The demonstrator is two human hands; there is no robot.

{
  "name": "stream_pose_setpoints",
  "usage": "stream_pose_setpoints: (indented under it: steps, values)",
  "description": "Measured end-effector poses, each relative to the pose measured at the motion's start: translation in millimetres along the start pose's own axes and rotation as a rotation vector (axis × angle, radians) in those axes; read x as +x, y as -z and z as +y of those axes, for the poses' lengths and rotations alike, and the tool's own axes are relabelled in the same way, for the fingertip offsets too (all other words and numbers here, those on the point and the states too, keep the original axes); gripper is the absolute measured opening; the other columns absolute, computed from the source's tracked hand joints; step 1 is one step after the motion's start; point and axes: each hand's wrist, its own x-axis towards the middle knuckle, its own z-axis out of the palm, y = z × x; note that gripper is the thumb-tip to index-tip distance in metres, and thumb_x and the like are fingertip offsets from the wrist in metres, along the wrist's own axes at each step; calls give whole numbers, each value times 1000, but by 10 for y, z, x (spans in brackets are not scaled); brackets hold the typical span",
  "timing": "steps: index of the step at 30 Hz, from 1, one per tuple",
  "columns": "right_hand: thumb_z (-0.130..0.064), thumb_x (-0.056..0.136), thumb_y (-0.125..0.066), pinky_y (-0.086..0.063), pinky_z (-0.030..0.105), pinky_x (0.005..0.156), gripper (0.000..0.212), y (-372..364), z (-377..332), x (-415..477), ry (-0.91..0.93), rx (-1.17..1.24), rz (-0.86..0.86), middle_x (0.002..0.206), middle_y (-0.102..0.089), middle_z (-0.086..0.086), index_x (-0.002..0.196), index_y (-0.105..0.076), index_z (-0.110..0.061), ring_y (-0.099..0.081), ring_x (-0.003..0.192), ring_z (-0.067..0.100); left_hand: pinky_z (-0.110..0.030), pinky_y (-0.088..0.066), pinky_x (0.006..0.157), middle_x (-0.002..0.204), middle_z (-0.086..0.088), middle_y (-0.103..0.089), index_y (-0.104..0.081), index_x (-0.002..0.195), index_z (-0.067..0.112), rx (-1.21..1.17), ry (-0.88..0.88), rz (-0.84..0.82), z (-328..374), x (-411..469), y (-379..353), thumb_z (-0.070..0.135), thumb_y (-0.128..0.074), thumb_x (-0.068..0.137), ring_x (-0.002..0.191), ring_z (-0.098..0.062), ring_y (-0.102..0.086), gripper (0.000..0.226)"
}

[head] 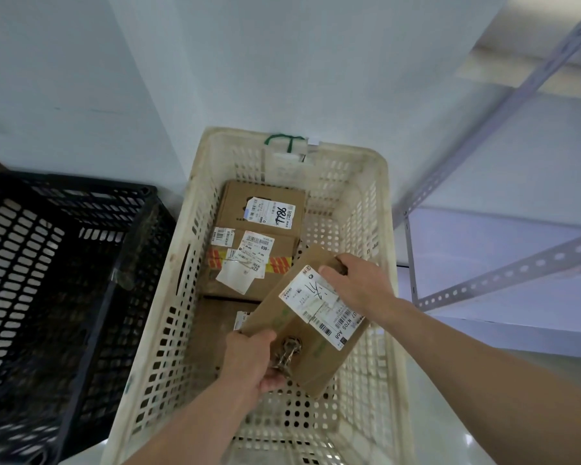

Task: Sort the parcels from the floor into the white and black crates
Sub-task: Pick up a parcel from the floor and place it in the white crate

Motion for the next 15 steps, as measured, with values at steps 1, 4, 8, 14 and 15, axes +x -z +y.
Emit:
stream_pose_setpoints:
  steps: [1, 4, 8, 14, 15]
  values:
    - [-64, 95, -49, -56, 34, 74, 41, -8, -2, 11, 0, -6, 3, 97, -68, -7, 114, -61, -29, -63, 84, 13, -42, -60, 57, 107, -24, -65, -43, 127, 12, -2, -2, 7, 6, 8, 8, 13, -62, 97, 82, -42, -73, 36]
    - [-62, 94, -51, -51, 31, 68, 38, -12, -27, 40, 1, 5, 13, 93, -66, -10, 112, -62, -31, -60, 81, 9, -43, -60, 56, 107, -24, -63, -42, 126, 11, 3, -21, 28, 60, 24, 25, 12, -62, 96, 82, -42, -72, 36]
    - [-58, 96, -52, -41, 27, 59, 28, 5, -65, 55, 2, 24, 24, 88, -62, -14, 106, -59, -32, -55, 75, 1, -46, -62, 59, 103, -22, -63, -39, 125, 13, 40, -45, 40, 131, 32, 28, 12, -61, 97, 79, -39, -73, 37]
    - [-58, 95, -53, -42, 28, 58, 31, -15, -90, 75, -15, 58, 22, 85, -65, -12, 104, -60, -29, -59, 75, 4, -39, -59, 57, 107, -19, -61, -36, 130, 18, 75, -65, 70, 186, 83, 59, 18, -64, 96, 83, -39, -71, 44]
    - [-58, 94, -53, -44, 28, 59, 32, -16, -95, 74, -14, 64, 21, 86, -66, -12, 105, -60, -29, -61, 77, 6, -39, -59, 57, 108, -20, -61, -36, 131, 19, 77, -64, 71, 189, 89, 61, 18, -64, 96, 85, -39, -70, 45]
